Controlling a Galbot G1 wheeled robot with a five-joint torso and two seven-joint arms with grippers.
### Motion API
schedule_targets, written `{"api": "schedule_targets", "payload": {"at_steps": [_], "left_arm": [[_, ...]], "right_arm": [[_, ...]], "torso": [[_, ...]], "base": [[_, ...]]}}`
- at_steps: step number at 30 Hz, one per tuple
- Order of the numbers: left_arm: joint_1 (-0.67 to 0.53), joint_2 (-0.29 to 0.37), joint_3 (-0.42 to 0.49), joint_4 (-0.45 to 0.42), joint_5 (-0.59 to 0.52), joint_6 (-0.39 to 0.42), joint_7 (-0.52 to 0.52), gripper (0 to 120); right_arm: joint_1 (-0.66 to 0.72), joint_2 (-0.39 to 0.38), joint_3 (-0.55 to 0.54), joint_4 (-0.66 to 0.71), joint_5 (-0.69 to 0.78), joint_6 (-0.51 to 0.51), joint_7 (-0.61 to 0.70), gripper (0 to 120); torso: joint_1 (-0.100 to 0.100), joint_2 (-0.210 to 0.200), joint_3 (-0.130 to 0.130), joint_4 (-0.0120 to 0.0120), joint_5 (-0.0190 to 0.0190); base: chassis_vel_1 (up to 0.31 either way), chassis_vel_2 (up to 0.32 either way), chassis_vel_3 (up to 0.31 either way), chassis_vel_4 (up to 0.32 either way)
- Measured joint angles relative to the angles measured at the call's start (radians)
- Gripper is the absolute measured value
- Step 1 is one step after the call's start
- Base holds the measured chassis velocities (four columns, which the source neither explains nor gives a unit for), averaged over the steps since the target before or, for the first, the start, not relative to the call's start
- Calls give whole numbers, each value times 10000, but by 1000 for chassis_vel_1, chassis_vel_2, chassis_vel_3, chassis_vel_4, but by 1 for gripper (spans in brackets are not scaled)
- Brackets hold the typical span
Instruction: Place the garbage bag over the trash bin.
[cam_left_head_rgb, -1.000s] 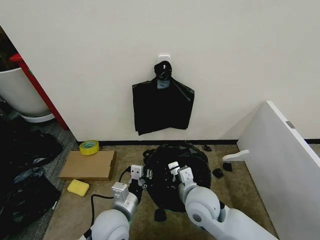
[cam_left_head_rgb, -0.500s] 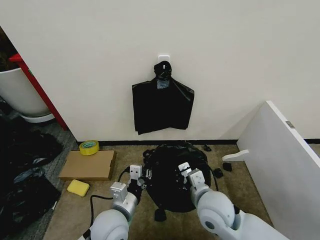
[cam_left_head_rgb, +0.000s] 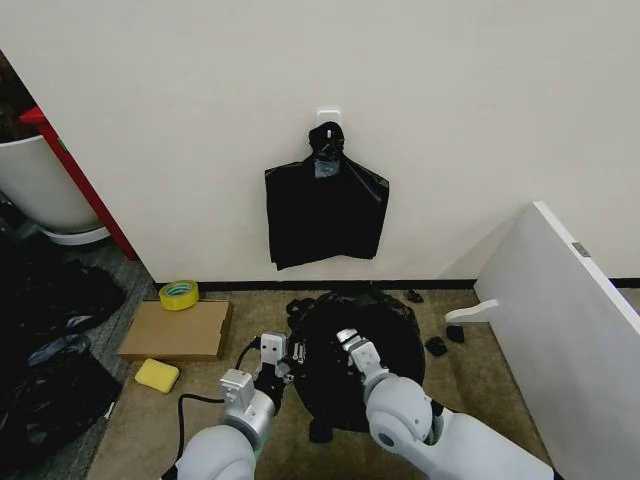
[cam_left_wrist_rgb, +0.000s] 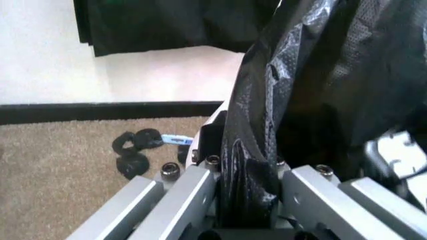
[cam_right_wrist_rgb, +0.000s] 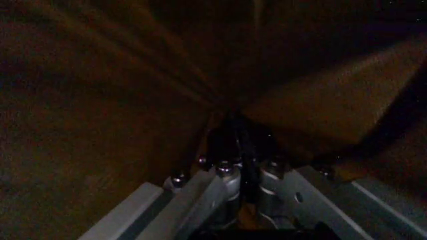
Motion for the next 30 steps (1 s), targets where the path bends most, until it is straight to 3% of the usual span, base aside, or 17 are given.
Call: {"api": "schedule_targets", "payload": {"at_steps": [8, 16, 25, 30], "left_arm": [[233, 99, 3, -126, 122, -2, 92, 0], [395, 122, -78, -303, 185, -6, 162, 0], [700, 166, -120, -435, 368, -22, 237, 0], [802, 155, -152, -479, 460, -29, 258, 0]], "right_arm": [[436, 577, -397, -358, -130, 1, -107, 0], [588, 201, -629, -566, -11, 1, 31, 0], [854, 521, -721, -669, -12, 5, -21, 0], [700, 144, -559, -602, -8, 5, -15, 0]], "torso": [[0, 0, 0, 7, 3], [0, 0, 0, 1, 1], [0, 0, 0, 7, 2], [0, 0, 0, 0, 1]], "base": [[0, 0, 0, 0], [0, 0, 0, 0], [0, 0, 0, 0], [0, 0, 0, 0]]}}
